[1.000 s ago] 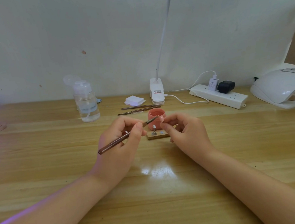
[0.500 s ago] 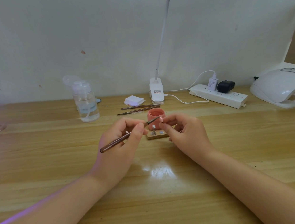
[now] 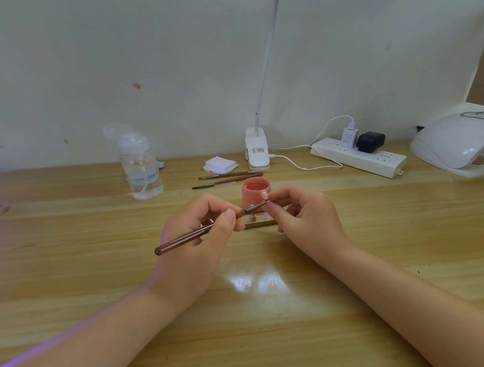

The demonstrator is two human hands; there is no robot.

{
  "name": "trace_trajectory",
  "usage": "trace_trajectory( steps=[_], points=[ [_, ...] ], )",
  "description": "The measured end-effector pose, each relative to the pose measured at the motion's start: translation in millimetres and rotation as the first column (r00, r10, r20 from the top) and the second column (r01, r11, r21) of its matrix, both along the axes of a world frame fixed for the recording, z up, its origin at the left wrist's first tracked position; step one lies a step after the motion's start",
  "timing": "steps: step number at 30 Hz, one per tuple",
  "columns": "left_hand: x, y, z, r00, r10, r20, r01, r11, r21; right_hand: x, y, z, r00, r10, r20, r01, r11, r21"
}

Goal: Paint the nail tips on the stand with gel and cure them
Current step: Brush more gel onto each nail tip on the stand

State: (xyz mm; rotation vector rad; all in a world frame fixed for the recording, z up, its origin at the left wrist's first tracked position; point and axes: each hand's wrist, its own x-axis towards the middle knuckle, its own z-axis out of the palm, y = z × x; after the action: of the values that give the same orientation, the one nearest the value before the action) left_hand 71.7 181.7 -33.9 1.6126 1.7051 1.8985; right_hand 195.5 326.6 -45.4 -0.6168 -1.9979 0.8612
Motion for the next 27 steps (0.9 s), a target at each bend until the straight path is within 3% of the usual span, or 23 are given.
trace_trajectory(
  steps=[11,14,18,21,27],
  points=[
    [0,0,0,1.000,-0.021,0.020,0.021,1.000,0.008,1,-1,0,0.999,-0.031,0.019,0.032,0.999,-0.021],
    [0,7,4,0.971,-0.016,0.240,0.015,1.000,0.007,0,0,-2,0.996,-0.072,0.044,0.073,0.997,-0.011],
    [-4,24,8,0.791,-0.054,0.610,0.094,0.995,-0.033,-1,1,-2,0.992,-0.109,0.071,0.111,0.994,-0.017],
    [-4,30,7,0.724,-0.097,0.683,0.157,0.987,-0.026,-1,1,-2,0.989,-0.112,0.099,0.115,0.993,-0.023],
    [-5,33,3,0.682,-0.161,0.713,0.245,0.969,-0.015,-2,4,-4,0.956,-0.199,0.217,0.186,0.979,0.079]
  ],
)
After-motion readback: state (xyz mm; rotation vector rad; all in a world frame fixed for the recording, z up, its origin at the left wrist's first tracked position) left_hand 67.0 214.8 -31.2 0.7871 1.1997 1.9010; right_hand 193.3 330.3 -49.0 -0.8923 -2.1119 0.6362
